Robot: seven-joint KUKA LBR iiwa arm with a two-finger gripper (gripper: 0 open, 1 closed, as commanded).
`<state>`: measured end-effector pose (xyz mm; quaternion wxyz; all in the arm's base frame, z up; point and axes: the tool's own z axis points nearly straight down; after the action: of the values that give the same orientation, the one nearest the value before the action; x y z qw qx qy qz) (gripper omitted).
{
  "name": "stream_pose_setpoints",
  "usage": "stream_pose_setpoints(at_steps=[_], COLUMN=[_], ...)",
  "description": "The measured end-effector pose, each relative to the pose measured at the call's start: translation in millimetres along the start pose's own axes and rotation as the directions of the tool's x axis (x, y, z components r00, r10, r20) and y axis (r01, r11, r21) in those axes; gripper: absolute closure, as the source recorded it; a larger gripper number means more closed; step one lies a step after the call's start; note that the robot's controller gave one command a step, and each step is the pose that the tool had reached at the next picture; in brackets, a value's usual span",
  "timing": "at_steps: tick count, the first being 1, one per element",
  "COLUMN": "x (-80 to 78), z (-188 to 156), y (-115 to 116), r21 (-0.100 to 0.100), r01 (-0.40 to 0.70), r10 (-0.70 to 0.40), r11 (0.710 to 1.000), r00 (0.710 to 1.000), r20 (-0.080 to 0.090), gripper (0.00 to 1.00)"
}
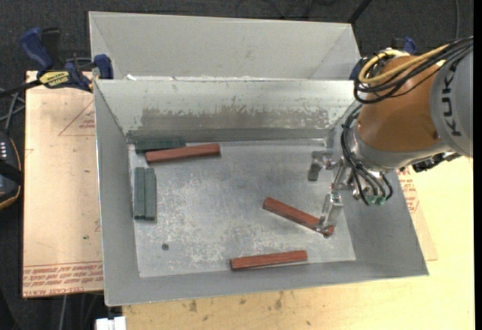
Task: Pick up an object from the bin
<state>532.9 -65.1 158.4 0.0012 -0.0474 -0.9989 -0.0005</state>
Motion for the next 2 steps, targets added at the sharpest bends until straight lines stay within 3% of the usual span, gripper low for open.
stream_pose_setpoints(at_steps=[1,2], x=[-0.2,-0.7], z=[6,77], y=[6,17], r21=[-0.001,-0.001], r01=[-0.166,-0.135], r10=[0.166,0.135], r11=[0.986,0.991], r00=[0.986,0.991], r20=[0.003,0.008], gripper=[0.0,0.0])
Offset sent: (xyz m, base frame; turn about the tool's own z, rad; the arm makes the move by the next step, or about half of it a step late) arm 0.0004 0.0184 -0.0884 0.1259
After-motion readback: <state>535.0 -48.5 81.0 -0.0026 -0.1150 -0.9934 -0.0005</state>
